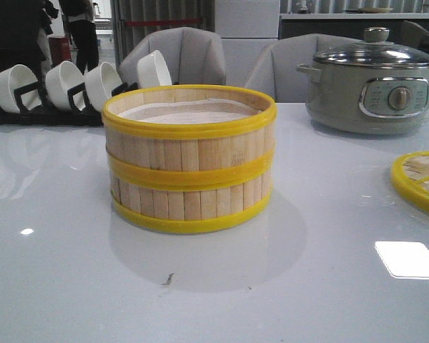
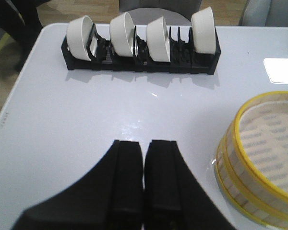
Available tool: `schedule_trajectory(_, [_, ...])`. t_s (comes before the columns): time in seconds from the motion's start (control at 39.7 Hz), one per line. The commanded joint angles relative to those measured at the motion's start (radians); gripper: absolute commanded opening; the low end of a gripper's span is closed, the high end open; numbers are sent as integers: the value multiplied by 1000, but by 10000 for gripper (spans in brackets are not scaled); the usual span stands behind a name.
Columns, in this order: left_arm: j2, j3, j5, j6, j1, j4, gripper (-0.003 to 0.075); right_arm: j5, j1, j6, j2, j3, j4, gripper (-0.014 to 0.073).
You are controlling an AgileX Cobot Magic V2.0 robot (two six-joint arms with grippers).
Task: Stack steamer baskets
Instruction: 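Lower the right gripper onto the woven bamboo lid's centre hub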
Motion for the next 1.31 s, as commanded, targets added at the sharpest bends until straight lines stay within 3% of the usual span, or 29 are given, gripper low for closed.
schedule_trajectory(0.0, [-113,93,-135,-13,1,-15,85,-86,-1,2,-10,-39,-2,462])
schedule_trajectory(0.35, [-419,482,-258,-25,-13,-15,85,-77,19,2,-10,-39,-2,462])
schedule_trajectory(0.65, [-534,716,-314,-25,-13,-22,85,-71,19,2,-10,-39,-2,462])
schedule_trajectory(1.28, [-549,735,-339,-32,-13,16,85,-66,19,2,-8,-18,-2,462])
